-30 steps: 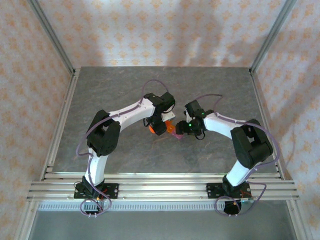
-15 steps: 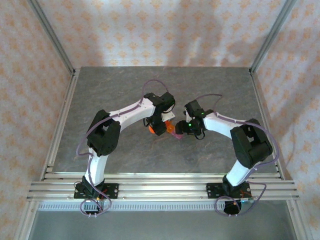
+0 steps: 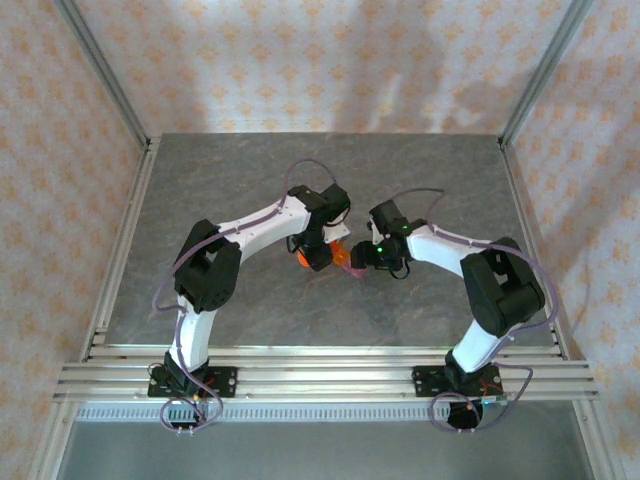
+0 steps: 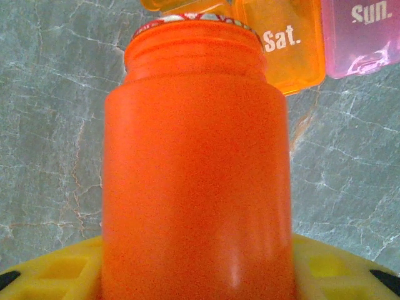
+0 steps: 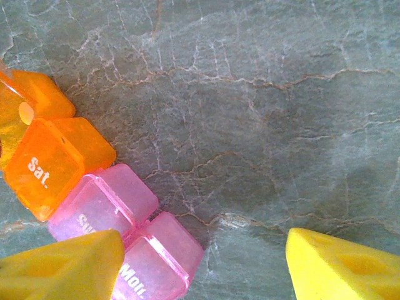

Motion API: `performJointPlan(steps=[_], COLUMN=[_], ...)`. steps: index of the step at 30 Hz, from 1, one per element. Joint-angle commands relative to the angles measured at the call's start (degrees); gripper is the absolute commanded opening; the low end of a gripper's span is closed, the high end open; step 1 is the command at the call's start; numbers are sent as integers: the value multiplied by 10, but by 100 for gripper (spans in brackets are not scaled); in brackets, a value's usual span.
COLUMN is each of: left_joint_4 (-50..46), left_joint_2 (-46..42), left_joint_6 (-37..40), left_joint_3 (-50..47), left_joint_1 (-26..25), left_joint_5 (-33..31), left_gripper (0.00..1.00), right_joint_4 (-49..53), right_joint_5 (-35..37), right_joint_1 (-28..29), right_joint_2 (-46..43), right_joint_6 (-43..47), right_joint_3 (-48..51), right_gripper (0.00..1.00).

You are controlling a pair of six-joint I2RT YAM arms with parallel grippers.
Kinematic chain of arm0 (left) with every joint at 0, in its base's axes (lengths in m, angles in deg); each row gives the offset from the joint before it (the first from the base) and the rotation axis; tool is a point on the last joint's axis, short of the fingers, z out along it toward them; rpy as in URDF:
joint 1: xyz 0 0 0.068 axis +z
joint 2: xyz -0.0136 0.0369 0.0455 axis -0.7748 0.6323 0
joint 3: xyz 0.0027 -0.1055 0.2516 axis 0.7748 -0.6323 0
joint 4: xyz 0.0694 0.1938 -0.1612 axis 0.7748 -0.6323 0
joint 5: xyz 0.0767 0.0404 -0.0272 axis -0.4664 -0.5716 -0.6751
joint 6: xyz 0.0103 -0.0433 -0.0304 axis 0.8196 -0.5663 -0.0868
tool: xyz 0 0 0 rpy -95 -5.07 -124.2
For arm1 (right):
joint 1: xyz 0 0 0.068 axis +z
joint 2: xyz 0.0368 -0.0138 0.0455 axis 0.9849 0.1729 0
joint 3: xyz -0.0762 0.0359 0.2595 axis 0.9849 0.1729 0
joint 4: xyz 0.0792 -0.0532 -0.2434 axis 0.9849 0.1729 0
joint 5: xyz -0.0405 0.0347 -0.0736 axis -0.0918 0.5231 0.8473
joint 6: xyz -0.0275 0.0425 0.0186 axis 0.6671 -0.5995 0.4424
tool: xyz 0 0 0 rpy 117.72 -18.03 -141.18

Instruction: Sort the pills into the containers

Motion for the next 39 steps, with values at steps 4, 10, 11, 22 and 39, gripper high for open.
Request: performJointPlan(steps=[4, 10, 11, 22, 39], left_joint_4=[29, 65, 75, 199, 432], left_joint_2=[-28, -45, -49, -123, -233], left_joint_6=[-5, -13, -15, -38, -73], left_joint_3=[-26, -63, -72, -174, -353], left_joint_1=[-2, -1, -1, 2, 4], left_joint_5=[-2, -4, -4, 8, 47], left_gripper=[0, 0, 0, 0, 0], right_joint_4=[17, 17, 17, 19, 20], right_joint_5=[18, 19, 19, 20, 26], right_joint_1=[3, 3, 3, 4, 3], right_joint_2=[19, 20, 20, 21, 12], right_joint_6=[4, 4, 5, 4, 4], right_joint_3=[-2, -2, -2, -2, -4], right_gripper=[70, 70, 70, 70, 70])
